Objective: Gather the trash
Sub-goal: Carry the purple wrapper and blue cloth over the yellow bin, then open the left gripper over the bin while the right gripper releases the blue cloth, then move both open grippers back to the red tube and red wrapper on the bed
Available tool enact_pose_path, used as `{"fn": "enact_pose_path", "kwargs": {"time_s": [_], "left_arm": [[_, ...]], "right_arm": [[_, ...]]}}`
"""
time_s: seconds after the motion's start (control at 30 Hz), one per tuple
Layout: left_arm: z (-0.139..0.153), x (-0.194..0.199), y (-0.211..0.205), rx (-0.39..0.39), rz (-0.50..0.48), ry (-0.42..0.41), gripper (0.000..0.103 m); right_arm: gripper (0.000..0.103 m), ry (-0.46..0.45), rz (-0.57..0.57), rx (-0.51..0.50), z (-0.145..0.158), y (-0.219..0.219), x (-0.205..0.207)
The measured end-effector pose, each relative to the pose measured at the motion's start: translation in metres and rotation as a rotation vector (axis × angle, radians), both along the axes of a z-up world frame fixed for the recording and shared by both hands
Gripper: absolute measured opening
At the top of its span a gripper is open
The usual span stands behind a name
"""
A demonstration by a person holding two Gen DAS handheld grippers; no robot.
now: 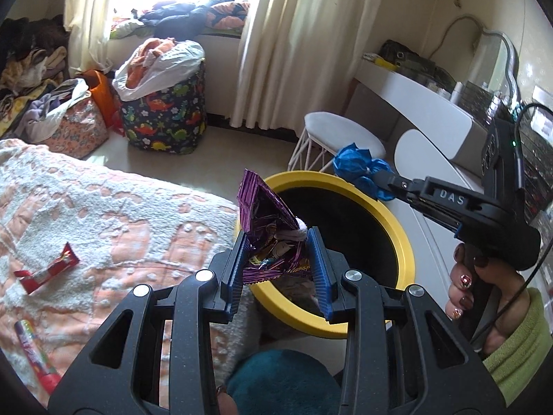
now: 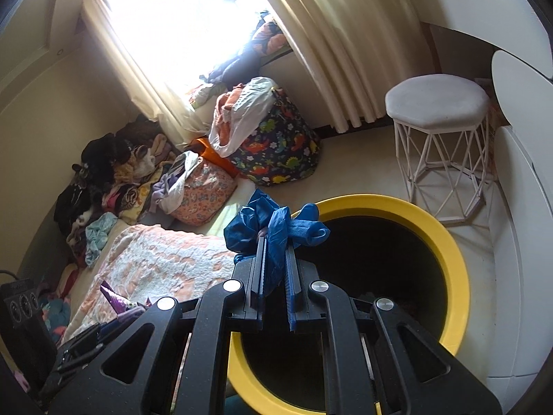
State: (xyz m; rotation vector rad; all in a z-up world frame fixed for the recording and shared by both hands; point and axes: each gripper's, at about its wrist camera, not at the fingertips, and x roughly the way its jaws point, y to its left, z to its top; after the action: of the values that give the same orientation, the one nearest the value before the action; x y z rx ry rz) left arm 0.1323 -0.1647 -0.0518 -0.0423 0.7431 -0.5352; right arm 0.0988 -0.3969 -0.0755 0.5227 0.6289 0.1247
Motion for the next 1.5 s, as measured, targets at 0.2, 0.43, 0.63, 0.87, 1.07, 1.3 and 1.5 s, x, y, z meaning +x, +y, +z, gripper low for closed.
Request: {"fn": "enact_pose_path", "kwargs": {"time_s": [0.2, 0.43, 0.63, 0.87, 1.07, 1.3, 1.5], "left_arm": [[-0.016, -0.001, -0.029, 0.032, -0.069, 0.025, 0.027], [-0.039, 0.005, -0.054, 0.045, -0.123, 0.089, 0.028], [-0.052, 0.016, -0.065, 0.031, -0.171, 0.128, 0.036], [-0.050, 0.017, -0.055, 0.064, -0.087, 0.078, 0.091], [-0.040, 0.012, -0.029, 0.066, 0.006, 0.028, 0.092], [-0.024, 0.009, 0.006, 0.065, 0.100, -0.029, 0.092], [-0.013, 0.005, 0.038, 0.067, 0.183, -0.063, 0.092]], "right_arm": [[0.009, 0.027, -0.031, 0.014, -0.008, -0.016, 0.000], [0.010, 0.053, -0.051, 0.027, -0.015, -0.029, 0.002], [0.022, 0.074, -0.056, 0.055, -0.022, -0.035, 0.005], [0.062, 0.060, -0.088, 0.035, -0.020, -0.035, 0.005], [0.071, -0.001, -0.053, 0.007, -0.010, -0.017, 0.004], [0.076, -0.050, 0.014, -0.016, 0.003, 0.010, 0.006], [0.077, -0.058, 0.078, -0.016, 0.007, 0.041, 0.008]]}}
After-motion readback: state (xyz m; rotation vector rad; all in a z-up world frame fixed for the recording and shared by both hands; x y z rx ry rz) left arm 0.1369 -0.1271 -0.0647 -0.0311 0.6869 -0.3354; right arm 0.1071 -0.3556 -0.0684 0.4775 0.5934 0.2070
